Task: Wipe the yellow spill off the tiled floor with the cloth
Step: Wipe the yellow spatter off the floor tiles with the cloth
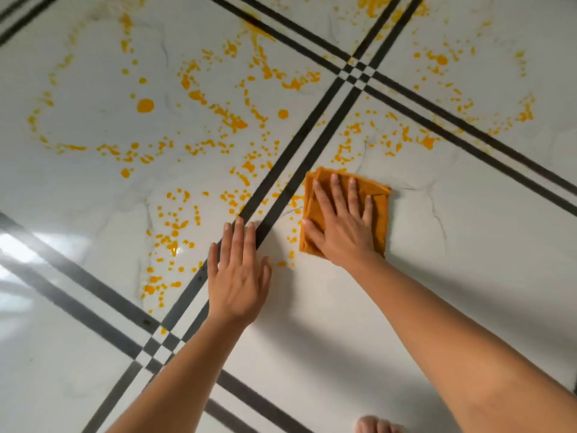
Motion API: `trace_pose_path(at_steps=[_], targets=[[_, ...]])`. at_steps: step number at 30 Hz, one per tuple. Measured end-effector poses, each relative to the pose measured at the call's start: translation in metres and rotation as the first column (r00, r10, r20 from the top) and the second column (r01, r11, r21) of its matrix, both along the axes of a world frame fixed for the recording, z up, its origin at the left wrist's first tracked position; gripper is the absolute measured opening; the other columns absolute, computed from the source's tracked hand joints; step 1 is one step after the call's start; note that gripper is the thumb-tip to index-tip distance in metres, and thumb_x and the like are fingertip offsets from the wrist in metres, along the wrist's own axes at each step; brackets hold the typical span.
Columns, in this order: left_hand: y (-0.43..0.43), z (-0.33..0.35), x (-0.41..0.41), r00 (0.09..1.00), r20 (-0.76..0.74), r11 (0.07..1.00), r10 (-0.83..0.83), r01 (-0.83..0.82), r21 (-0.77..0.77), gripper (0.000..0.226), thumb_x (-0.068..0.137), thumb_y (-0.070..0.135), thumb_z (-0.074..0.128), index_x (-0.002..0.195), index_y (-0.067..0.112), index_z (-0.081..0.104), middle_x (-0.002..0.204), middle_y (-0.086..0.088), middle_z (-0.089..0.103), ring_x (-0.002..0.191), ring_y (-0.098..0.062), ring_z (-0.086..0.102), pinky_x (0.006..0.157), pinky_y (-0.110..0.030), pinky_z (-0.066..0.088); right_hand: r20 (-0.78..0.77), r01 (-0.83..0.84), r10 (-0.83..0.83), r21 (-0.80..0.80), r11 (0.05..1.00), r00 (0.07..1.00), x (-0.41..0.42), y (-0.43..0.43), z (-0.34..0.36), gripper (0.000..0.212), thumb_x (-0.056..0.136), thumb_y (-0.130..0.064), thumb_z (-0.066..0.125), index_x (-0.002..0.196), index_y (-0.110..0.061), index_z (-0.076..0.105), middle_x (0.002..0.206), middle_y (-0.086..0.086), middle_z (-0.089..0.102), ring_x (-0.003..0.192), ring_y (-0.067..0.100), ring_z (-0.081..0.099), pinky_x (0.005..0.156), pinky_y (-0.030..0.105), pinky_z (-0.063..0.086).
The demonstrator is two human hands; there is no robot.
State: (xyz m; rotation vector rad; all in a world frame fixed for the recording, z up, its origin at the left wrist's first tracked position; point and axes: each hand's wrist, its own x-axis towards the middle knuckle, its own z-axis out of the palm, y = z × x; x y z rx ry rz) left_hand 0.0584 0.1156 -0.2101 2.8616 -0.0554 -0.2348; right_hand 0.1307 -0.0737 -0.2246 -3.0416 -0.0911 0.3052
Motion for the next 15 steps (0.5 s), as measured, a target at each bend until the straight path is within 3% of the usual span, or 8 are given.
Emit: trace_pose_path(at_steps=[2,7,8,11,12,13,15], targets=[[0.009,0.000,-0.016,0.996,0.027,0.996,-0.084,0.084,0.002,0.065,0.090,0.040,0.030,0.145,0.006,0.023,0.153,-0.013,0.021,0.142,-0.026,0.014,0.111,-0.042,0.009,0.053,-0.016,0.016,0.003,1.000,0.998,0.000,0.018,0.000,0.072,0.084,-0.062,0.025,0.148,-0.031,0.016,0.157,0.005,0.016,0.143,0.036,0.011,0.108,0.060,0.012],[0.028,-0.004,-0.064,0.986,0.005,0.986,-0.165,0.165,0.027,0.068,0.095,0.049,0.016,0.146,0.003,0.019,0.156,-0.012,0.013,0.143,-0.027,0.012,0.114,-0.041,0.009,0.075,-0.468,0.467,-0.005,0.884,0.881,-0.028,0.013,-0.003,0.063,0.088,-0.059,0.028,0.146,-0.036,0.021,0.155,-0.001,0.020,0.143,0.032,0.015,0.107,0.059,0.018],[0.031,-0.006,-0.068,0.988,-0.005,0.987,-0.154,0.154,0.047,0.069,0.095,0.050,0.016,0.147,0.005,0.015,0.156,-0.011,0.010,0.143,-0.026,0.010,0.114,-0.040,0.008,0.091,-0.436,0.436,-0.024,0.900,0.895,-0.015,0.012,-0.004,0.062,0.089,-0.058,0.026,0.146,-0.036,0.020,0.155,-0.002,0.020,0.143,0.031,0.015,0.107,0.059,0.019],[0.038,-0.009,-0.064,0.999,-0.016,0.996,-0.028,0.029,0.080,0.072,0.094,0.053,0.016,0.147,0.004,0.013,0.155,-0.013,0.013,0.144,-0.023,0.004,0.115,-0.039,0.005,0.118,-0.077,0.079,-0.027,0.997,0.990,0.015,0.047,-0.001,0.062,0.092,-0.054,0.023,0.148,-0.029,0.020,0.156,0.000,0.020,0.143,0.033,0.015,0.108,0.059,0.014],[0.039,-0.009,-0.059,1.000,-0.018,0.996,0.021,-0.020,0.083,0.073,0.094,0.053,0.016,0.147,0.003,0.013,0.154,-0.013,0.015,0.144,-0.022,0.002,0.115,-0.039,0.005,0.114,-0.084,0.084,0.001,0.996,0.990,0.009,0.059,0.001,0.062,0.092,-0.054,0.024,0.148,-0.027,0.020,0.155,0.001,0.020,0.142,0.033,0.015,0.108,0.059,0.014],[0.041,-0.009,-0.056,0.998,-0.020,0.995,0.052,-0.050,0.084,0.073,0.094,0.053,0.016,0.147,0.003,0.012,0.153,-0.013,0.015,0.144,-0.021,-0.001,0.115,-0.039,0.004,0.101,-0.214,0.211,0.015,0.977,0.972,-0.005,0.064,0.000,0.063,0.091,-0.054,0.026,0.148,-0.026,0.019,0.155,0.001,0.020,0.142,0.033,0.015,0.108,0.060,0.016],[0.043,-0.010,-0.054,0.998,-0.025,0.995,0.051,-0.049,0.084,0.074,0.094,0.054,0.015,0.147,0.004,0.010,0.153,-0.011,0.015,0.144,-0.020,-0.003,0.115,-0.039,0.002,0.070,-0.568,0.567,-0.009,0.823,0.821,-0.043,0.042,-0.003,0.065,0.090,-0.055,0.028,0.148,-0.029,0.016,0.156,-0.001,0.017,0.143,0.030,0.015,0.107,0.058,0.020]])
